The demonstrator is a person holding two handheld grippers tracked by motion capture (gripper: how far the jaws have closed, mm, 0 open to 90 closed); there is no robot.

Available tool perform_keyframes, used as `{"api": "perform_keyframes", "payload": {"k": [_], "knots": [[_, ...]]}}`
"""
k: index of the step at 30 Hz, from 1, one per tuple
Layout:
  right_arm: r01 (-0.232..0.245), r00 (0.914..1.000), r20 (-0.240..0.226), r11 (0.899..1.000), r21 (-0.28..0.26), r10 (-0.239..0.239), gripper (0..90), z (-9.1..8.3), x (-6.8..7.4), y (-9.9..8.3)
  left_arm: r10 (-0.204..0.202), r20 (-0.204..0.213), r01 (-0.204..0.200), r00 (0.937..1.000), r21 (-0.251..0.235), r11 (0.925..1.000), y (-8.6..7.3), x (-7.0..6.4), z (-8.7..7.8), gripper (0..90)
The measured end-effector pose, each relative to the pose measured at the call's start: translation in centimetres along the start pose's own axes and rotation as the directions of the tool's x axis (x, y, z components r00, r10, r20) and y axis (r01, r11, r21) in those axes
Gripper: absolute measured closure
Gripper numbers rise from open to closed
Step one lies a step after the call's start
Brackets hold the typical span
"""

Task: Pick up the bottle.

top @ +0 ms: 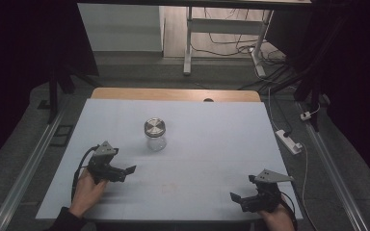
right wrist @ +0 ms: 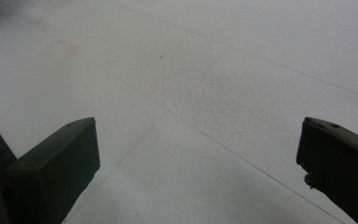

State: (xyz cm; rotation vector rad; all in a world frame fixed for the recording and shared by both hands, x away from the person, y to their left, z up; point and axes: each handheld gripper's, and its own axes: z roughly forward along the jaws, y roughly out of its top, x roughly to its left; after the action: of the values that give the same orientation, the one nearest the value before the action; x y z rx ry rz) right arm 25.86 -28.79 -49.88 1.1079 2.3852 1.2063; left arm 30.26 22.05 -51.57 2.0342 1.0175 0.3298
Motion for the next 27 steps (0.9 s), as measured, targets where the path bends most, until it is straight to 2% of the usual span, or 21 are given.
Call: {"api": "perform_keyframes", "payload": {"k": [5,8,13,17,20,27], "knots": [[0.001,1.0000,0.001,1.000,0.001,-0.001,0.0,0.0,0.0,0.0,0.023,0.015,-0.023,0.9996,0.006,0.9997,1.1,0.3,0.9,0.8],[0.000,1.0000,0.000,1.000,0.001,0.000,0.0,0.0,0.0,0.0,0.040,0.006,-0.040,0.9992,0.004,0.9992,1.7,0.5,1.4,1.0],[0.004,1.0000,0.001,1.000,0.005,-0.004,0.0,0.0,0.1,0.0,0.031,0.029,-0.030,0.9991,-0.018,0.9994,2.4,1.0,2.4,1.6],[0.002,1.0000,0.002,1.000,0.003,-0.002,0.0,0.0,0.0,0.0,0.037,0.041,-0.037,0.9985,-0.007,0.9993,3.1,1.1,3.3,1.4],[0.001,1.0000,0.002,1.000,0.003,-0.001,0.0,0.0,0.0,0.0,0.045,0.034,-0.045,0.9984,0.007,0.9989,3.7,1.1,3.8,1.0],[0.004,1.0000,0.000,1.000,0.006,-0.004,0.0,0.0,0.1,0.0,0.031,0.041,-0.032,0.9987,0.008,0.9995,4.9,1.2,4.6,0.0]]}}
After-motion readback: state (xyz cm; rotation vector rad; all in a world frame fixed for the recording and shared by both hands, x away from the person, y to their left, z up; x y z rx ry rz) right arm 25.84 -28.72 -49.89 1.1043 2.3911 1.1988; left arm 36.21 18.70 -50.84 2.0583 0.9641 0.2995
